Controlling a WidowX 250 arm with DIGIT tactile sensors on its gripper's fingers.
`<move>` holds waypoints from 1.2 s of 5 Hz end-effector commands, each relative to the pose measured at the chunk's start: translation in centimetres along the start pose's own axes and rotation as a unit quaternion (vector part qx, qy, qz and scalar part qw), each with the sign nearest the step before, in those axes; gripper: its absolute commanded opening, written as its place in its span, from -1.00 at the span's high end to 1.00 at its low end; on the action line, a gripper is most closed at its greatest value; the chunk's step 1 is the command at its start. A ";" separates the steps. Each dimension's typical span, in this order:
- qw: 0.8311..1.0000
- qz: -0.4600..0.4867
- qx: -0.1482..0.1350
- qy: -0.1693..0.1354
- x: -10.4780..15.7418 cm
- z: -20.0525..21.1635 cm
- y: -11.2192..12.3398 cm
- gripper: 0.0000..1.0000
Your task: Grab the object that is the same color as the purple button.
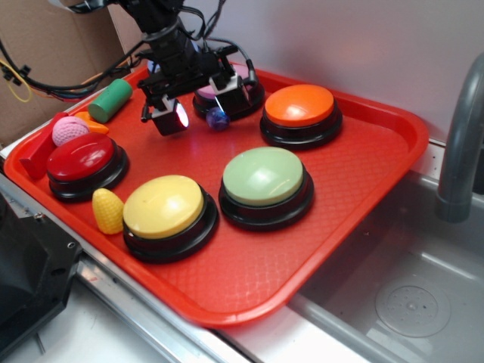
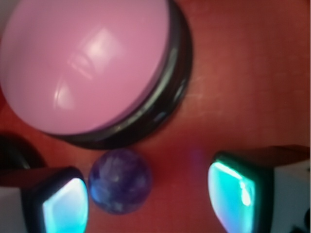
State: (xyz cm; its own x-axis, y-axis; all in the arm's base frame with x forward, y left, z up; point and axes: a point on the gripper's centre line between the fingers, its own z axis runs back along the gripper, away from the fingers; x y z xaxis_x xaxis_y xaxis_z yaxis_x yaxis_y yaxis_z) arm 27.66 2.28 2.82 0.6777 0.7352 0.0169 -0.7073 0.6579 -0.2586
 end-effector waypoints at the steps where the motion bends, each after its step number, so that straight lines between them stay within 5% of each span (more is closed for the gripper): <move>1: 1.000 -0.011 -0.024 -0.007 1.0 0.0 -0.8 0.61; 2: 0.999 -0.016 -0.030 -0.004 1.0 -0.1 -1.1 1.00; 4: 0.999 -0.023 -0.032 -0.002 0.5 -0.1 -1.8 1.00; 6: 0.998 -0.059 0.020 -0.026 0.6 6.6 -1.7 1.00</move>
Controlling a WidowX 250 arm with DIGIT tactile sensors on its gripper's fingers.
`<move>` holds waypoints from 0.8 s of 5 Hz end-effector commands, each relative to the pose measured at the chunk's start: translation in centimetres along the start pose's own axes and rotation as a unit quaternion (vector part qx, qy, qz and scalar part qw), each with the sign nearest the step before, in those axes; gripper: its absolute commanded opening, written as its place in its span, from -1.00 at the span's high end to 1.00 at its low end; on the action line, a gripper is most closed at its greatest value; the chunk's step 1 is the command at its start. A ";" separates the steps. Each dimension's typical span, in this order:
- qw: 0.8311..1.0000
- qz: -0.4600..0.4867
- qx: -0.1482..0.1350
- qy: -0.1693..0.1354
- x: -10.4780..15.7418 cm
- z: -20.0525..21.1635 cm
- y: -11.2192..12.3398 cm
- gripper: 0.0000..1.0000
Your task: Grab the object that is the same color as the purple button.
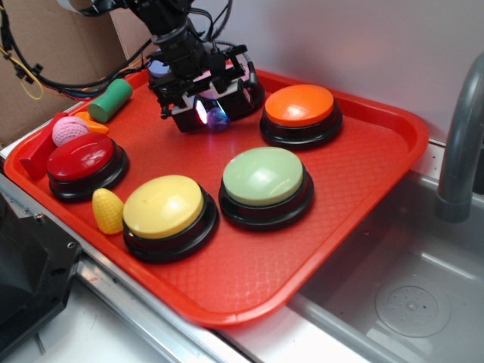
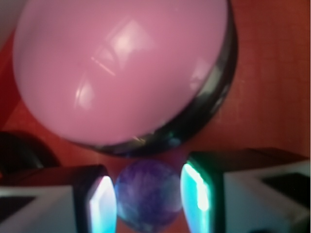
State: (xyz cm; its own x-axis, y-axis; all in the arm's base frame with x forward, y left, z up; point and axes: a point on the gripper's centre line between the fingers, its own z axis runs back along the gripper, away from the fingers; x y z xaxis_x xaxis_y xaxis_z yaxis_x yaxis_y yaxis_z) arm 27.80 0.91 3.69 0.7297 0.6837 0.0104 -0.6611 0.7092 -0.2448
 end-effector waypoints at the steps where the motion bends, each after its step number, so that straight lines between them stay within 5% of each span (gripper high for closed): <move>1: 0.996 -0.080 0.043 -0.021 1.4 9.6 0.0 1.00; 2: 0.985 -0.152 0.077 0.017 0.6 12.2 0.0 1.00; 4: 0.975 -0.211 0.072 -0.005 -0.6 16.4 3.6 1.00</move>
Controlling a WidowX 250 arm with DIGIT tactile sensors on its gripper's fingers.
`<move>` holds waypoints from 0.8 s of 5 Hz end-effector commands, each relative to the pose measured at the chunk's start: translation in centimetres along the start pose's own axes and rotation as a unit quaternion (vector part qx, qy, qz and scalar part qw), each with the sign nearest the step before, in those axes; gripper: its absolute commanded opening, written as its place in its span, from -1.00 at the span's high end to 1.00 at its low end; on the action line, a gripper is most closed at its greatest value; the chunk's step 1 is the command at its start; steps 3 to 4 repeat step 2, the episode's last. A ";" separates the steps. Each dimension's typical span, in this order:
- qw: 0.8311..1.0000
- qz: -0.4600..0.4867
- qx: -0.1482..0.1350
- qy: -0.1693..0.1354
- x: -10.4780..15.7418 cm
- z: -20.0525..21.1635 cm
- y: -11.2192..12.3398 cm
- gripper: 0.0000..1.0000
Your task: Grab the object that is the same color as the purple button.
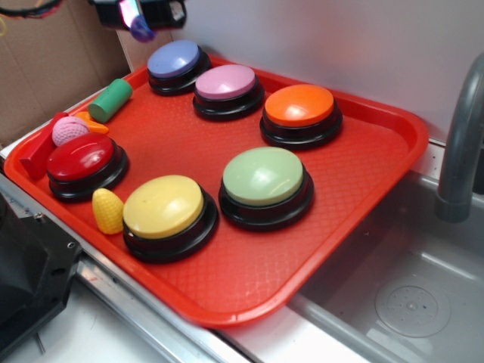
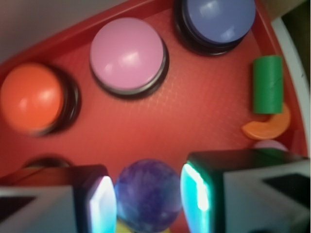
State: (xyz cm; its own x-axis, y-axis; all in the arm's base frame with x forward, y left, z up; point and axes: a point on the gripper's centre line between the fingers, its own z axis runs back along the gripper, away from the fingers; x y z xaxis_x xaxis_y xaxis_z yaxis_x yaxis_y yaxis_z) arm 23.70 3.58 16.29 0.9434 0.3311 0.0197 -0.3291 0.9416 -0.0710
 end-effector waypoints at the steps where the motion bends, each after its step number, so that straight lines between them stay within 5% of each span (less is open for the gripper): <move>1: 0.999 -0.028 -0.009 -0.043 -1.4 2.9 3.0 1.00; 4: 0.998 -0.050 0.007 -0.023 -1.3 2.9 3.0 1.00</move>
